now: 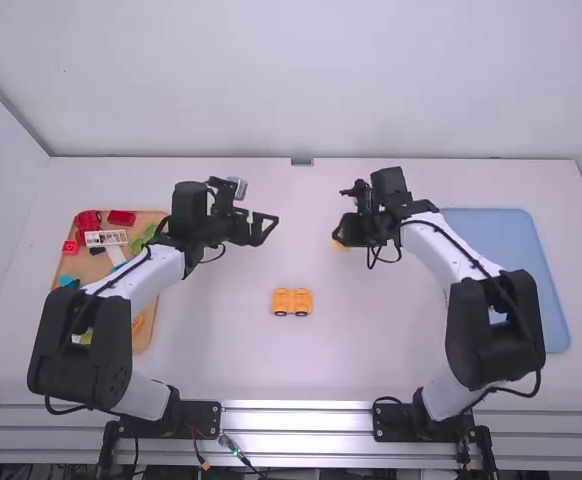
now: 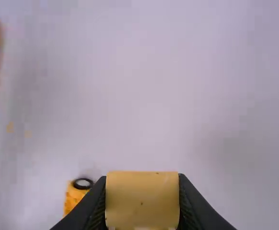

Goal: Assemble lego blocks to make yellow taxi

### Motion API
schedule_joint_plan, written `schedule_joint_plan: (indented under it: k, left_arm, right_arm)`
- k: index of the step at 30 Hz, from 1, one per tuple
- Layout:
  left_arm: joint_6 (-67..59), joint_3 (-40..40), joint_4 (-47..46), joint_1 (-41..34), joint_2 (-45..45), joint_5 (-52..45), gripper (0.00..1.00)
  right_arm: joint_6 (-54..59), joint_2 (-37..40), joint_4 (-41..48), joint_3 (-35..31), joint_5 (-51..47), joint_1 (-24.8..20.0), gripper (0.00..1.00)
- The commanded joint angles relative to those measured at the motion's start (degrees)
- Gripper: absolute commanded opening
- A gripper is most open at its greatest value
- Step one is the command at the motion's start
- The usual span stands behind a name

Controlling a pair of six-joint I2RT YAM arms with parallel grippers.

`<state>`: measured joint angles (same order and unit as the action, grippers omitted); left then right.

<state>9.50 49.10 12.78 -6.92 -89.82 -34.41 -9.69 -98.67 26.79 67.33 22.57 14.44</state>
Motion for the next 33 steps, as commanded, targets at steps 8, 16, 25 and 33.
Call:
schedule_joint_plan:
  k: [8,16,25,33]
  left_arm:
    - [0.2,0.2,2.9,0.2,-0.3,4.5,0.99]
    - [0.7,0.2,1.2,0.2,-0.3,5.2,0.99]
    - [3.1,0.2,1.1,0.2,-0.3,5.4,0.99]
    - [5.7,0.2,1.1,0.2,-0.3,5.4,0.99]
  right_arm:
    - [-18.9,2.4,13.7,1.3,-20.9,6.3,0.00]
    - [-53.5,2.3,21.1,0.9,-20.7,8.6,0.00]
    - [-76.9,2.3,16.7,-4.1,-21.4,11.2,0.00]
    - [-91.3,2.3,0.0,-15.0,-17.6,9.7,0.00]
